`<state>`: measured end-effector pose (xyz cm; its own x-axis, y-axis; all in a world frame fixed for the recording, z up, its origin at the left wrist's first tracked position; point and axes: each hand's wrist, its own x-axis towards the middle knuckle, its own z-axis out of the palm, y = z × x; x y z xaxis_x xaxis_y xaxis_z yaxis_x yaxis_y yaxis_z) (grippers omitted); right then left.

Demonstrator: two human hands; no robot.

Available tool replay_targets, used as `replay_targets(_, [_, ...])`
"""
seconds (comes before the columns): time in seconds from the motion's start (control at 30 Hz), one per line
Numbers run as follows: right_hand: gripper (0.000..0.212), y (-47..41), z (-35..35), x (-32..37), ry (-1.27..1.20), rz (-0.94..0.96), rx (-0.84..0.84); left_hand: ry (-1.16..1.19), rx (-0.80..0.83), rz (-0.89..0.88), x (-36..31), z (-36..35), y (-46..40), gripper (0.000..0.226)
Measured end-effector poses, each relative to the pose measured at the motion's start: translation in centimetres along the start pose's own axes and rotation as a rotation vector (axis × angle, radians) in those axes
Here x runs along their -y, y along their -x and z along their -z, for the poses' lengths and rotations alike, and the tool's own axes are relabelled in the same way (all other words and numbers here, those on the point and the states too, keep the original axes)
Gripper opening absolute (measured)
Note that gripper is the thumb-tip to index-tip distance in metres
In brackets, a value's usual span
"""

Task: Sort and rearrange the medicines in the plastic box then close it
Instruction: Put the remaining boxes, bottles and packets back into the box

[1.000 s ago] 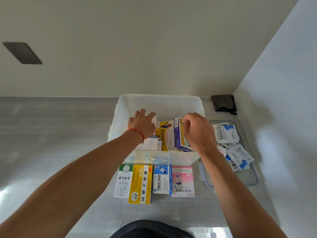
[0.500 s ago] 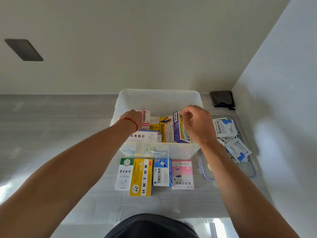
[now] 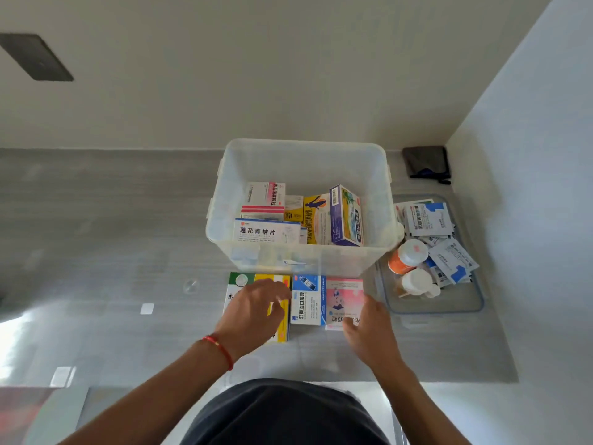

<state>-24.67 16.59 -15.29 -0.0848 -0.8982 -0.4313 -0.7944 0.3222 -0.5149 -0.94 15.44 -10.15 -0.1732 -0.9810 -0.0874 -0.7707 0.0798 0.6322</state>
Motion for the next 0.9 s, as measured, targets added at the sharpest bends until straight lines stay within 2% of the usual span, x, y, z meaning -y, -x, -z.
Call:
replay_targets(0.07, [0.056, -0.4, -1.0, 0.0, -0.121, -0.058, 0.022, -0.123, 0.157, 0.063, 2.6, -1.8, 0.1, 0.042])
replay_targets(0.17, [0.042, -1.1, -1.2, 0.0, -0.294, -0.221, -0.043, -0.241, 0.285, 0.040, 4.4, -3.0, -0.2, 0.057])
replay_targets(0.23, [0.028, -1.3, -0.8, -0.1, -0.380, -0.281, -0.104, -0.243, 0.294, 0.036, 4.8, -3.2, -0.4, 0.059])
replay_targets(0.3, [0.016, -1.1, -0.2, -0.1, -0.438, -0.264, -0.121, -0.246, 0.304, 0.019, 4.9, -3.1, -0.5, 0.057])
replay_targets(0.4, [0.020, 0.0, 1.3, 0.3, -0.462, -0.231, -0.032, -0.246, 0.349, 0.021, 4.6, -2.3, -0.2, 0.053])
replay_targets(0.47, [0.023, 0.9, 3.4, 0.6, -0.484, -0.202, 0.017, -0.167, 0.314, 0.035, 3.5, -1.4, 0.1, 0.046])
replay_targets(0.57, [0.021, 2.8, 8.3, 0.8, -0.494, -0.069, 0.044, 0.026, 0.175, -0.001, 0.5, 0.5, 0.4, 0.033])
replay_targets(0.7, [0.031, 5.6, 13.9, 3.6, -0.639, 0.200, 0.201, 0.424, 0.218, 0.004, -4.9, 3.1, -0.2, 0.045])
replay_targets(0.8, [0.030, 5.3, 14.9, 6.9, -0.607, 0.325, 0.126, 0.574, 0.213, -0.008, -7.0, 4.9, -1.7, 0.034])
replay_targets(0.9, [0.032, 3.4, 14.1, 10.1, -0.730, 0.291, 0.004, 0.720, 0.109, 0.071, -7.0, 7.3, -3.6, 0.028])
